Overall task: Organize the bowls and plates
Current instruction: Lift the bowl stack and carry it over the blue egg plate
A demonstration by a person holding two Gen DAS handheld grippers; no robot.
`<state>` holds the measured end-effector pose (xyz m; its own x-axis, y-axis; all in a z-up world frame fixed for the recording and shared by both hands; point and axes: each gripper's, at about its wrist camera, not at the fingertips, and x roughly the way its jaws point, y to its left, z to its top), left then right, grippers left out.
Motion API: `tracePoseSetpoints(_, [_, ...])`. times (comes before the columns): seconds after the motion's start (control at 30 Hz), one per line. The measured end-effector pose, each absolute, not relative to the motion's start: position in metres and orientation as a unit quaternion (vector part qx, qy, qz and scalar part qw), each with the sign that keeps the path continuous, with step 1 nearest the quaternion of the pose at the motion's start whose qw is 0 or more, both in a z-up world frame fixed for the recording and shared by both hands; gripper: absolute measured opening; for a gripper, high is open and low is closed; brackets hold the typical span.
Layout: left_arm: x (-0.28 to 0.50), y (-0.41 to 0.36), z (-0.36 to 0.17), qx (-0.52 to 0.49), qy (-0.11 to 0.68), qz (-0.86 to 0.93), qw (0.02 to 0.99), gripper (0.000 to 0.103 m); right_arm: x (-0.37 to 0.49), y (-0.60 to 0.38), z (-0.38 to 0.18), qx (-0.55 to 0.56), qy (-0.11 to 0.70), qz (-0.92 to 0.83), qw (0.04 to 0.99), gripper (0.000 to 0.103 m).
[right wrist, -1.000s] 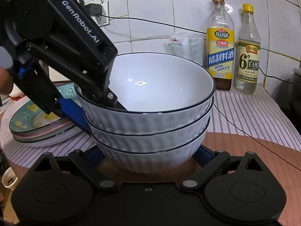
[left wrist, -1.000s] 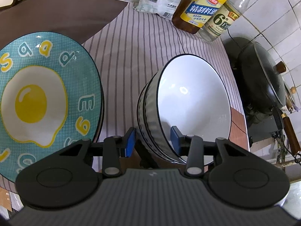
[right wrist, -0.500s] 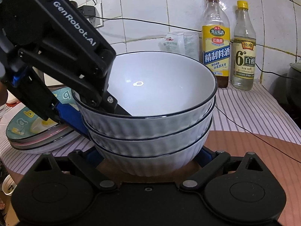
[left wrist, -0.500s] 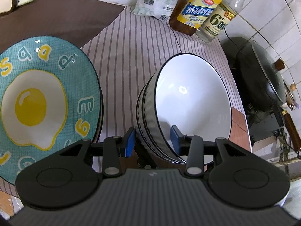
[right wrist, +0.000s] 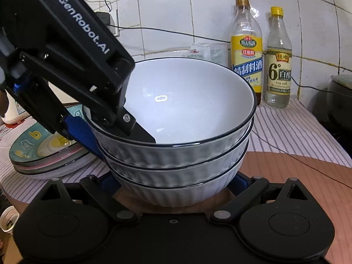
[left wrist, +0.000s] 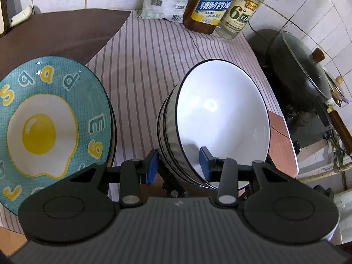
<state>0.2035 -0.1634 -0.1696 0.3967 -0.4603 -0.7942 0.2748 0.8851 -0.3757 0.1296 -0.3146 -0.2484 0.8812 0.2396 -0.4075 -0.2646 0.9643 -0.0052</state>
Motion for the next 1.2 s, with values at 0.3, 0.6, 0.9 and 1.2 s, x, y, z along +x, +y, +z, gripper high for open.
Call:
tracePoseSetpoints(0.3, [0.199, -0.144, -0.136, -0.092, 0.485, -0.231, 0.838, 0.038, 0.128, -0.301, -0.220, -0.050, 0.177, 0.137, 0.973, 0.099])
tracePoseSetpoints(0.6, [0.184, -0.098, -0.100, -0.109, 0.456, -0.212, 0.858, 0.038, 0.129, -0.262, -0.185, -0.071, 0.151, 0.167, 0.972, 0.099])
tracePoseSetpoints(0.9, [0.173, -0.035, -0.085, -0.111, 0.445, -0.173, 0.872, 0.038, 0.134, -0.204, -0.175, -0.070, 0.148, 0.210, 0.964, 0.099])
tracePoseSetpoints(1.2, [0.175, 0.008, -0.102, -0.106, 0.453, -0.152, 0.872, 0.038, 0.149, -0.161, -0.189, -0.074, 0.179, 0.231, 0.953, 0.099])
